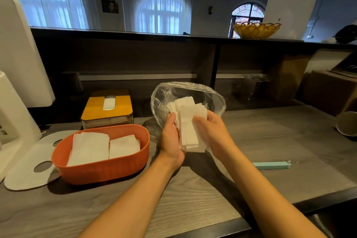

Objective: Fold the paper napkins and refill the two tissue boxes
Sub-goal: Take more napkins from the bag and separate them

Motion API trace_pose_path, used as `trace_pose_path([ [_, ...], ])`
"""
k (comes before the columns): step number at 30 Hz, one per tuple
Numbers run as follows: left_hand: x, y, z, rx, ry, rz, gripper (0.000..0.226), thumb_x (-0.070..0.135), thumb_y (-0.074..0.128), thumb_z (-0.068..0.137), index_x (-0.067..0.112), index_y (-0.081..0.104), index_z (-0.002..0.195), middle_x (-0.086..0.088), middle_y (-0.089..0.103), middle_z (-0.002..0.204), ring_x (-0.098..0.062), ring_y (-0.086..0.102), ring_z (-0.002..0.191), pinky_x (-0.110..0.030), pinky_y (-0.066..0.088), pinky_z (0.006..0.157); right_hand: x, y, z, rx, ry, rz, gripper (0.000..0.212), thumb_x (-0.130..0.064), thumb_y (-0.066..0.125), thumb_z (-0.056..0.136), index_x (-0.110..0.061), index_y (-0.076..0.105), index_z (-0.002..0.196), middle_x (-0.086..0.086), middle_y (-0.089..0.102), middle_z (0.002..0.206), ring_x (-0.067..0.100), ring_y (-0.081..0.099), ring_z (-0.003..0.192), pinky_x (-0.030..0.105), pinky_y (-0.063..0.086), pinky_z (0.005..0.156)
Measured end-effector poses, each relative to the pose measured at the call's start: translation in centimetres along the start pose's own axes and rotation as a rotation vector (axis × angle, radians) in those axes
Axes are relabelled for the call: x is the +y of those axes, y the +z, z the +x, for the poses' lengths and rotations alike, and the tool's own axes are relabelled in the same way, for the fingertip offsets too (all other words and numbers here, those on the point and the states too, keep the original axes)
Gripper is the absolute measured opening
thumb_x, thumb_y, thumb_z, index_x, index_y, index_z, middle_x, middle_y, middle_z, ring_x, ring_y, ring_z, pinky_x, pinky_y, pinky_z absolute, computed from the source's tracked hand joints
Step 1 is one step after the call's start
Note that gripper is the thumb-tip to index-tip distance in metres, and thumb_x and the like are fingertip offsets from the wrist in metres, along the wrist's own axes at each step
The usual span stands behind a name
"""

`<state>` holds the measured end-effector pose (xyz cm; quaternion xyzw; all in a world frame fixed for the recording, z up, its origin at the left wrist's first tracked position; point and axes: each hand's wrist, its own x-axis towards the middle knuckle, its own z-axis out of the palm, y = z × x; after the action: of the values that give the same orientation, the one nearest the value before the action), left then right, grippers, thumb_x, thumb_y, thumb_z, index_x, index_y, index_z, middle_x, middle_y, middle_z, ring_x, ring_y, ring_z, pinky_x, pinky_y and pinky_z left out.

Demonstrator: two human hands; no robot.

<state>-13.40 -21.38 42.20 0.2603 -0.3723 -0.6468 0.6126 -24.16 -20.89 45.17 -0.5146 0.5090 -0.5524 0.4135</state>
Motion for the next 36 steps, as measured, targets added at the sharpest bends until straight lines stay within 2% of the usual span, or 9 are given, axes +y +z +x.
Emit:
trace_pose_path([
  [2,-0.2,0.2,-0.1,0.010,0.014,0.071,0.037,0.021,0.040,0.106,0.024,0.049,0.141,-0.011,0.067,0.127,-0.027,0.067,0.114,-0.043,0.056,0.094,0.4,0.1,0.3,-0.012,0.031,-0.057,0.028,-0.013,0.050,0.101,-0.018,0.056,0.128,0.004,0.066,0.114,0.017,0.064,0.097,0.026,0.052,0.069],
  [4,-0.4,0.2,-0.2,0.022,0.025,0.167,0.046,0.005,0.044,0.102,0.030,0.045,0.141,-0.004,0.067,0.126,-0.024,0.066,0.113,-0.043,0.056,0.094,0.7,0.3,0.4,-0.034,0.024,-0.079,0.030,-0.008,0.046,0.100,-0.021,0.057,0.125,0.004,0.065,0.115,0.017,0.063,0.099,0.027,0.053,0.071],
  [7,-0.4,0.1,-0.2,0.033,0.039,0.213,0.056,-0.003,0.043,0.100,0.031,0.041,0.146,-0.004,0.064,0.128,-0.021,0.065,0.112,-0.038,0.058,0.088,0.7,0.1,0.4,-0.039,-0.078,-0.198,0.030,-0.004,0.051,0.097,-0.028,0.057,0.116,-0.008,0.064,0.106,0.009,0.062,0.097,0.019,0.051,0.069],
  [11,-0.4,0.0,-0.2,0.026,0.065,0.216,0.057,-0.001,0.048,0.100,0.033,0.042,0.146,-0.002,0.065,0.127,-0.021,0.067,0.111,-0.035,0.061,0.081,0.7,-0.4,0.7,-0.008,-0.176,-0.281,0.038,-0.008,0.066,0.091,-0.033,0.052,0.116,-0.028,0.051,0.095,-0.004,0.054,0.086,0.011,0.043,0.060],
  [18,-0.4,0.2,-0.3,0.016,0.112,0.256,0.056,-0.001,0.054,0.098,0.028,0.044,0.145,-0.006,0.066,0.125,-0.024,0.067,0.112,-0.045,0.060,0.090,0.9,-1.1,0.9,-0.015,-0.063,-0.089,0.036,-0.012,0.076,0.084,-0.024,0.061,0.115,-0.006,0.067,0.107,0.012,0.065,0.096,0.024,0.054,0.069],
  [24,-0.8,-0.1,0.1,0.019,0.068,0.173,0.057,-0.004,0.051,0.098,0.027,0.045,0.146,-0.004,0.069,0.124,-0.020,0.070,0.107,-0.040,0.061,0.085,1.3,-0.5,0.9,0.130,-0.249,-0.317,0.038,-0.015,0.079,0.081,-0.024,0.060,0.113,-0.016,0.061,0.100,0.001,0.060,0.087,0.013,0.046,0.064],
  [29,-0.9,-0.2,0.3,0.031,0.051,0.148,0.057,-0.004,0.052,0.097,0.028,0.045,0.144,-0.006,0.069,0.122,-0.024,0.070,0.107,-0.045,0.060,0.086,1.1,-1.0,1.0,0.050,-0.168,-0.242,0.033,-0.013,0.079,0.082,-0.022,0.062,0.109,-0.010,0.065,0.097,0.003,0.063,0.085,0.016,0.051,0.065],
  [33,-0.8,-0.4,0.5,0.078,0.038,0.095,0.057,-0.002,0.052,0.096,0.030,0.047,0.142,-0.008,0.068,0.122,-0.026,0.069,0.106,-0.041,0.061,0.077,0.7,-1.4,1.0,-0.021,-0.181,-0.284,0.020,-0.010,0.074,0.086,-0.017,0.066,0.103,-0.011,0.065,0.092,0.004,0.062,0.085,0.015,0.048,0.064],
  [36,-0.6,-0.5,0.8,0.100,-0.012,-0.082,0.041,0.015,0.049,0.101,0.026,0.050,0.141,-0.014,0.068,0.125,-0.030,0.068,0.109,-0.043,0.059,0.078,0.3,-1.7,1.0,0.011,-0.235,-0.187,0.017,-0.005,0.067,0.090,-0.020,0.065,0.098,-0.006,0.068,0.096,0.008,0.066,0.091,0.017,0.052,0.065],
])
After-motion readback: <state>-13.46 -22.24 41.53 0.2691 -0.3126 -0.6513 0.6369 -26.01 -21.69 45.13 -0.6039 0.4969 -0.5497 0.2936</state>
